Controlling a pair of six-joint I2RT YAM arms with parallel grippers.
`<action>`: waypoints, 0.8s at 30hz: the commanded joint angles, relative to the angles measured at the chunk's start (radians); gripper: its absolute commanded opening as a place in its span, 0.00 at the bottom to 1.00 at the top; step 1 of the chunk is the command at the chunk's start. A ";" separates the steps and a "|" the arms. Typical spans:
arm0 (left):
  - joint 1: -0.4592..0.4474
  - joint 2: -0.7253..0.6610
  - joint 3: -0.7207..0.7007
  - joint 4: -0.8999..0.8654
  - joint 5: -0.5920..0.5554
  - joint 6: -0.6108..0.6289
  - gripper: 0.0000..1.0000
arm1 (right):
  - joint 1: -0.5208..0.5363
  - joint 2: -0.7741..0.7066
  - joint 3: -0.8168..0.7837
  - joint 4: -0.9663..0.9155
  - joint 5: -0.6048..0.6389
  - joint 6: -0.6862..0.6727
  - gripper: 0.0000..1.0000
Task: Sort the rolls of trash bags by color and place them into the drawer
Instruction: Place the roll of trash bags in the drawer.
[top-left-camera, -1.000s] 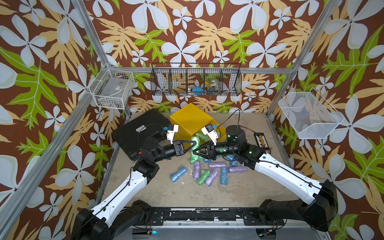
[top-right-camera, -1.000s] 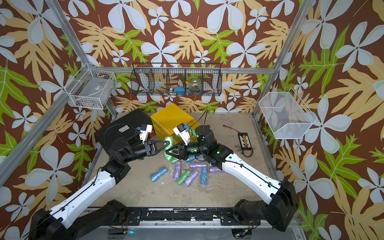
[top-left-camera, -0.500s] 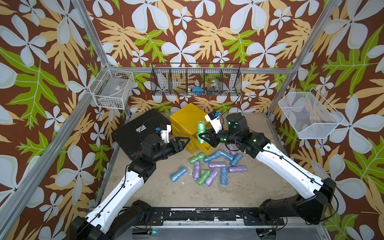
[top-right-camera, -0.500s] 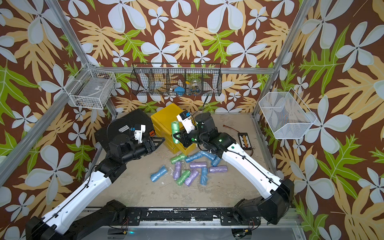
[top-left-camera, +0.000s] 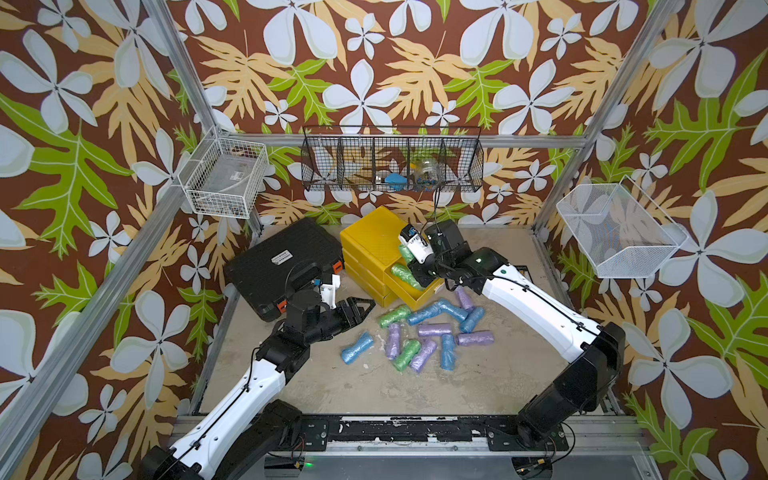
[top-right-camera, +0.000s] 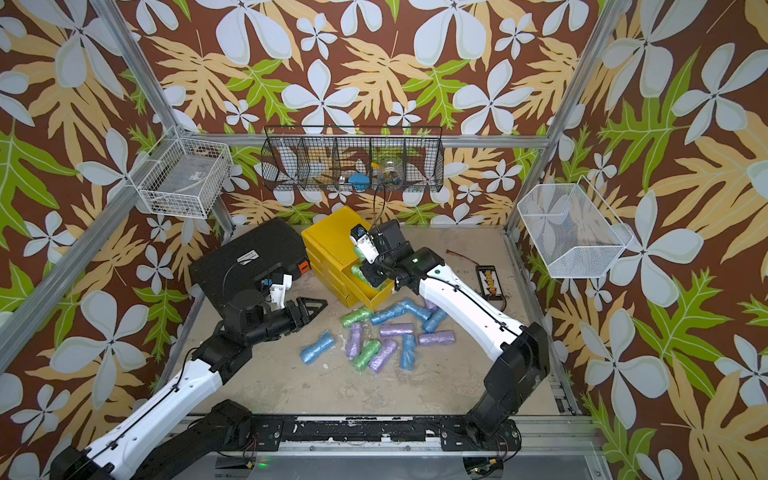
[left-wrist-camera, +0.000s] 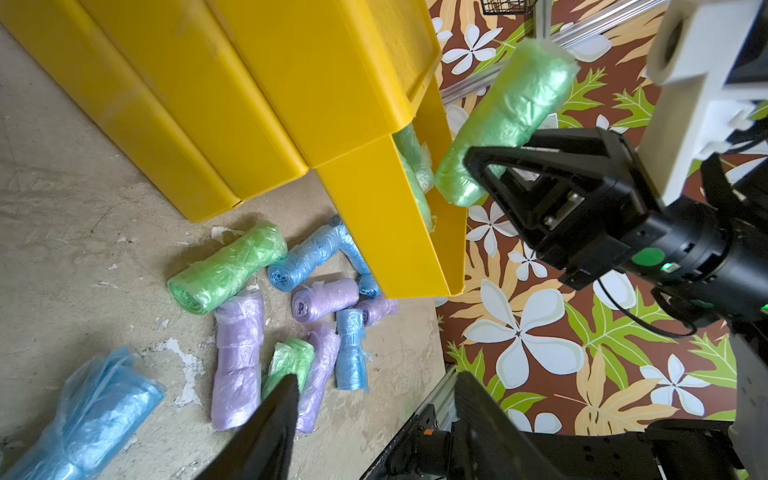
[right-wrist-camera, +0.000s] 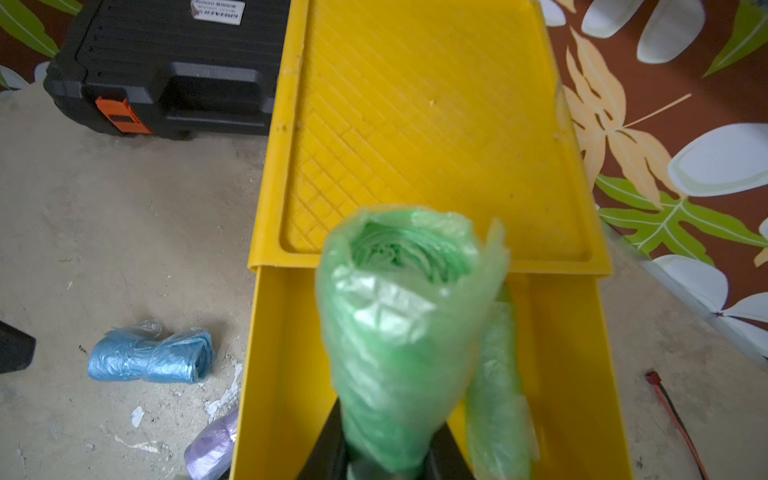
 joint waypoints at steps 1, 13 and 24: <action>0.001 0.001 -0.007 0.010 0.000 0.012 0.62 | 0.002 -0.005 -0.019 -0.021 -0.010 -0.021 0.26; 0.001 0.047 -0.068 0.022 0.012 0.026 0.60 | 0.002 0.012 -0.019 -0.041 -0.087 -0.016 0.41; -0.002 0.095 -0.104 0.027 0.033 0.062 0.55 | 0.002 -0.050 0.022 -0.011 -0.151 0.045 0.45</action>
